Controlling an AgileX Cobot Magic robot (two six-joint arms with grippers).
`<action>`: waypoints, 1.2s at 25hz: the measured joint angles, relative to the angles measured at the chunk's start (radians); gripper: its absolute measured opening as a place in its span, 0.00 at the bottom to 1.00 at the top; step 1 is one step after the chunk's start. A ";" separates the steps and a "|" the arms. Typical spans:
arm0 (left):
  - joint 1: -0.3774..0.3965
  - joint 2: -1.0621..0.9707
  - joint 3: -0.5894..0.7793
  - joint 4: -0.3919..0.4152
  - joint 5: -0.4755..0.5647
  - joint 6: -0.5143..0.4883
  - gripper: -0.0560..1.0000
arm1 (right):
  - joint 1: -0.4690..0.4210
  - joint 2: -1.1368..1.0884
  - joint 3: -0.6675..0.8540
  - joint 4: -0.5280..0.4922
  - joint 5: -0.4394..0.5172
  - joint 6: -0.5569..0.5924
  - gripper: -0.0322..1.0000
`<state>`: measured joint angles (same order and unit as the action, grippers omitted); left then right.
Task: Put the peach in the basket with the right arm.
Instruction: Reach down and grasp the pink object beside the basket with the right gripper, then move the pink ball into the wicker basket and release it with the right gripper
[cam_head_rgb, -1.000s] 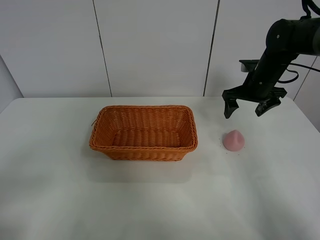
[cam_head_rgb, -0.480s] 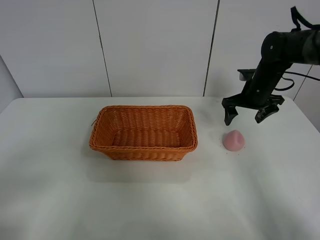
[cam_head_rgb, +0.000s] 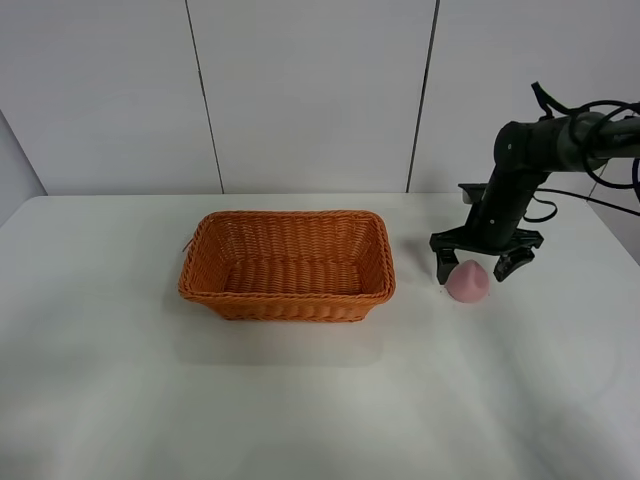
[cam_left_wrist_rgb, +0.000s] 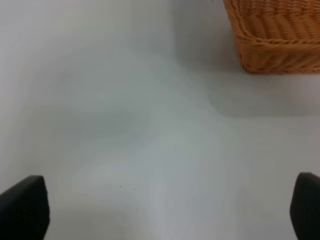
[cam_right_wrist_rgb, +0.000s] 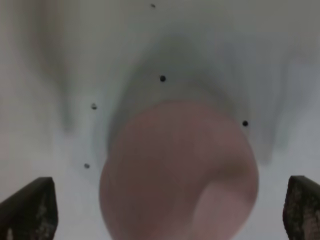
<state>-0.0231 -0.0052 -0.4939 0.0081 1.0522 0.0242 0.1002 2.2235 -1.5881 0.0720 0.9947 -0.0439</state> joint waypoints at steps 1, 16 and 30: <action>0.000 0.000 0.000 0.000 0.000 0.000 0.99 | 0.000 0.007 0.000 0.001 -0.002 0.000 0.70; 0.000 0.000 0.000 0.000 0.000 0.000 0.99 | 0.000 0.007 0.000 -0.012 0.002 0.001 0.05; 0.000 0.000 0.000 0.000 0.000 0.000 0.99 | 0.000 -0.152 -0.279 -0.036 0.212 0.001 0.03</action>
<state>-0.0231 -0.0052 -0.4939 0.0081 1.0522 0.0242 0.1002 2.0713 -1.8672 0.0364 1.2066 -0.0431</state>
